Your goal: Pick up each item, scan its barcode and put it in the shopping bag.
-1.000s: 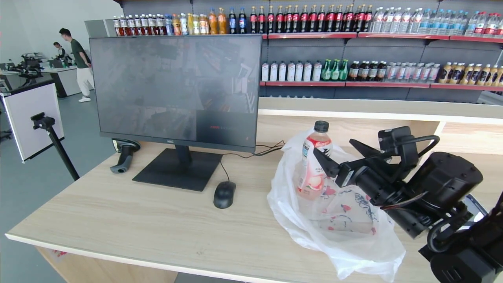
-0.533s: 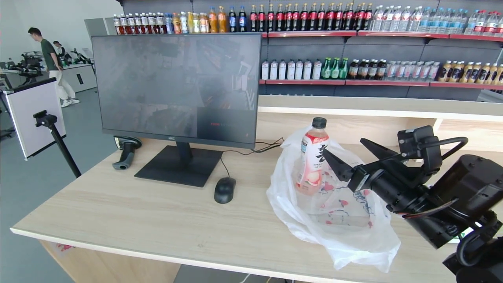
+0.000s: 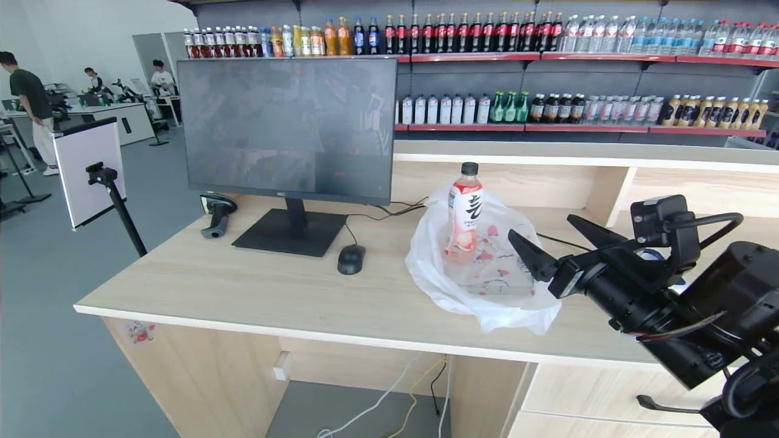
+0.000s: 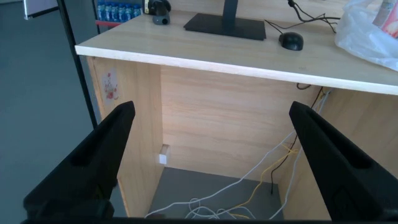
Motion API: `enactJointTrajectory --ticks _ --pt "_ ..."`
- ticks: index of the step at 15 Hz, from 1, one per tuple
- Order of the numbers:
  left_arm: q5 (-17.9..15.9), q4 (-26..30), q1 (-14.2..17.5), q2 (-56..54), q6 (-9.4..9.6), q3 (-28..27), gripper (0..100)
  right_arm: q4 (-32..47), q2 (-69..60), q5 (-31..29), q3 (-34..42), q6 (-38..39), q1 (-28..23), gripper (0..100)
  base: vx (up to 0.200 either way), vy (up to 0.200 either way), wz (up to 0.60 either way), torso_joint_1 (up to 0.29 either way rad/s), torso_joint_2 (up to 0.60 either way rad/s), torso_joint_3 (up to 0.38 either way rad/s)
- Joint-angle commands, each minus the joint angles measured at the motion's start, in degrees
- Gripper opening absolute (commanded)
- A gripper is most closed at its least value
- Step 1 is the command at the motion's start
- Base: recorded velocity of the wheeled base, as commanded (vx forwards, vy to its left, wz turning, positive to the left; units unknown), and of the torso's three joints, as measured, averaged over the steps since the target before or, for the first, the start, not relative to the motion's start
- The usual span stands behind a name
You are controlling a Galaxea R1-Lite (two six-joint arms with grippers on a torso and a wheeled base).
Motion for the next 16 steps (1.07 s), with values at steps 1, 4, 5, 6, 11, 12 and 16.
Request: enactJointTrajectory --ticks 1,4,5,6,11,12,16 --pt "0.0 0.0 0.0 0.0 0.0 0.0 100 -0.1 0.1 0.0 -0.3 0.0 -0.1 100 0.0 0.0 -0.6 0.007 0.0 0.002" --pt "0.0 0.1 0.0 0.0 0.09 0.0 100 -0.1 0.1 0.0 -0.2 0.0 0.0 100 0.0 0.0 -0.6 -0.004 -0.01 0.007" --pt "0.0 0.0 0.0 0.0 0.09 0.0 100 -0.1 0.0 0.0 0.6 -0.1 -0.1 100 0.0 0.0 0.0 0.0 0.0 0.0" --pt "0.0 0.0 0.0 0.0 0.0 0.0 100 -0.1 -0.1 0.1 1.0 -0.5 0.0 100 0.0 0.0 0.0 0.0 0.0 0.0" --pt "0.0 0.1 0.0 0.0 -0.09 0.0 100 -0.1 -2.0 0.7 3.8 -2.3 3.1 100 0.0 -0.2 0.0 0.002 0.0 0.003" --pt "0.0 0.1 0.0 0.0 0.0 0.0 100 -0.1 -2.0 1.4 4.6 -2.5 4.9 100 0.0 -0.2 0.0 0.002 0.0 0.007" --pt "0.0 0.1 0.0 0.0 -0.18 0.0 100 -0.1 -2.2 1.4 3.4 -1.3 4.5 100 0.0 -0.2 0.0 0.005 0.0 0.001"
